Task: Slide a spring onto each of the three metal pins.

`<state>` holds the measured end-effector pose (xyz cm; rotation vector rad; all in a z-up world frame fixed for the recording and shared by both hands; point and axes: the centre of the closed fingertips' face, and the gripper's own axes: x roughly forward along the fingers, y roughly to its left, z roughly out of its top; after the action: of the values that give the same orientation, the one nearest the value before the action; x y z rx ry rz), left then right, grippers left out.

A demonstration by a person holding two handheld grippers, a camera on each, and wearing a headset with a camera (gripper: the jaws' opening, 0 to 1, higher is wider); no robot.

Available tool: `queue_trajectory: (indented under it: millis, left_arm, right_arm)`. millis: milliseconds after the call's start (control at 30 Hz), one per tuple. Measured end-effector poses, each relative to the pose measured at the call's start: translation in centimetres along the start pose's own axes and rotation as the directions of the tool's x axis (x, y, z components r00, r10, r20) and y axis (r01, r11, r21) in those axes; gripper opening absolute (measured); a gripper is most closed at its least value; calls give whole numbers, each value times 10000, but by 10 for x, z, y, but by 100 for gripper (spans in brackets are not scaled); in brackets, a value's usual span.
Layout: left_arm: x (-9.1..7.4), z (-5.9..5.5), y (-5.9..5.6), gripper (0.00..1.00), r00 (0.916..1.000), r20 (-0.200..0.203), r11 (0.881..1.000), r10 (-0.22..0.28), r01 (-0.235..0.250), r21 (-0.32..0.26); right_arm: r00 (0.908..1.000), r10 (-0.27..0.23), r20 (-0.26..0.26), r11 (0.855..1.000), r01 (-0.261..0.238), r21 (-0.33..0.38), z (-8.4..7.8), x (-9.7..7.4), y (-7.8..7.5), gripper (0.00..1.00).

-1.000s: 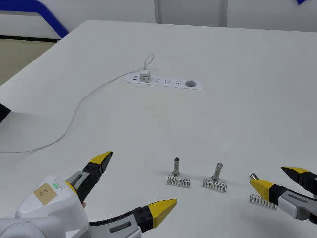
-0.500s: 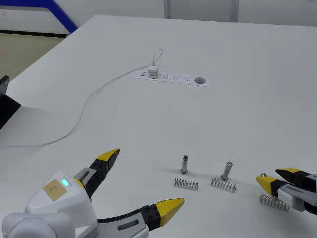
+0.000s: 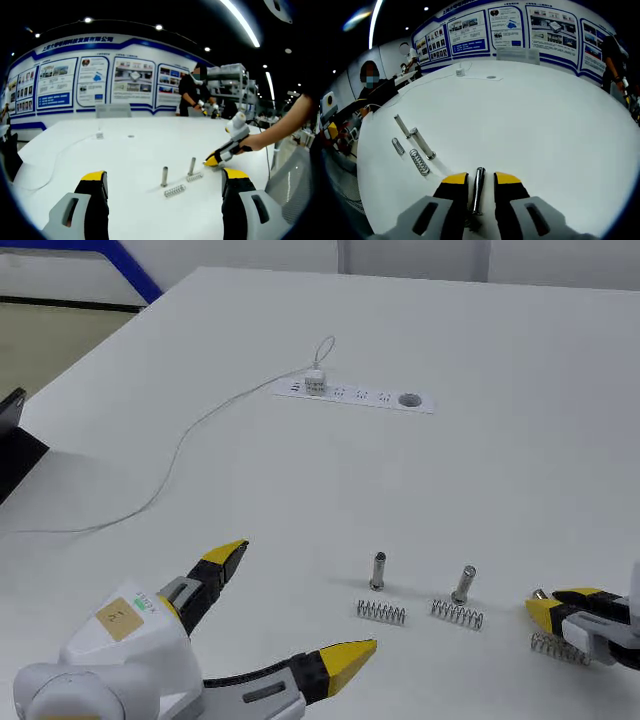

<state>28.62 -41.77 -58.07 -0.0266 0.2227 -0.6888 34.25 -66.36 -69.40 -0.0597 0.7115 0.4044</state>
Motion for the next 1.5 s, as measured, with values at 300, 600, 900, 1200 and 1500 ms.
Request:
queue_trajectory:
  millis: [300, 600, 900, 1200, 1500]
  left_arm:
    - [0, -2, -1, 96, 9999, -96, 10000, -74, 74, 1]
    - [0, -2, 0, 95, 9999, -92, 10000, -55, 56, 75]
    - [1, -3, -2, 95, 9998, -159, 9999, -107, 109, 118]
    - [1, -4, -3, 94, 9996, -240, 9997, -118, 123, 229]
    - [1, -4, -4, 93, 9995, -288, 9991, -134, 145, 386]
  right_arm:
    - [9996, -115, -249, 9975, 97, -700, -1, 1, -1, 18]
    - [9985, -160, -516, 9964, 116, -836, 0, 6, -1, 12]
    - [9975, -176, -688, 9965, 118, -826, -1, 9, -2, 10]
    - [9971, -244, -722, 9974, 194, -690, 0, 8, -2, 8]
    - [9977, -226, -645, 9994, 207, -287, 0, 8, -3, 8]
